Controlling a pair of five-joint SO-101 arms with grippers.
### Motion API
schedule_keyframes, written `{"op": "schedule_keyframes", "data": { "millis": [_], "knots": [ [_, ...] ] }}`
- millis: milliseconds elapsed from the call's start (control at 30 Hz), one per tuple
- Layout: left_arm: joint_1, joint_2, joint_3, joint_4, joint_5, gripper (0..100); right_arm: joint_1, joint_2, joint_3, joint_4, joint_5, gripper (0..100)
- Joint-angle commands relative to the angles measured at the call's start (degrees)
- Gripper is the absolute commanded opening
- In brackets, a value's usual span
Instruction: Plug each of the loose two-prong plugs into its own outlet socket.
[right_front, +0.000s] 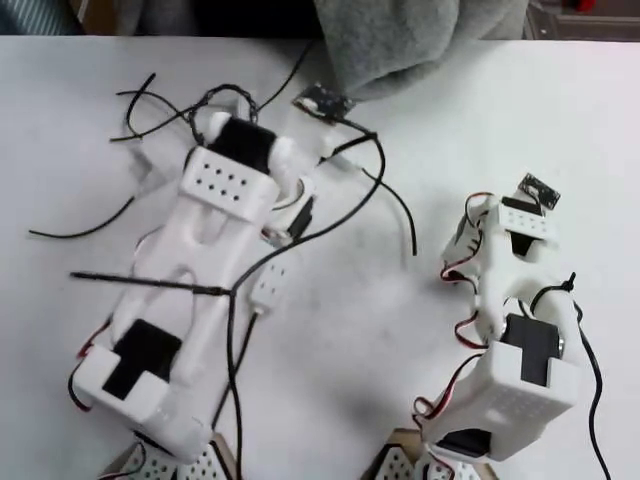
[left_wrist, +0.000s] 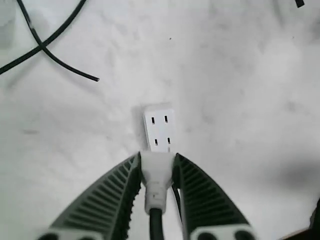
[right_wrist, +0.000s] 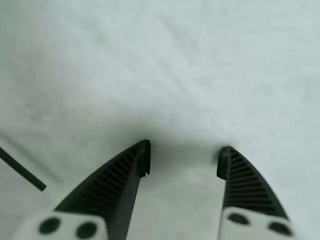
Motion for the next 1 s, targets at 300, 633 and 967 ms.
{"op": "schedule_keyframes", "data": {
  "millis": [300, 633, 967],
  "knots": [
    [1.1, 0.1, 15.8, -12.8, 2.5, 2, 1.5, 0.0, -1.7, -1.7, 0.4, 22.5],
    [0.8, 0.0, 18.8, -17.3, 8.3, 2, 1.5, 0.2, -2.3, -1.8, 0.4, 22.5],
    [0.7, 0.5, 18.9, -18.1, 8.3, 2, 1.5, 0.2, -2.4, -1.5, 0.4, 22.4]
  ]
}}
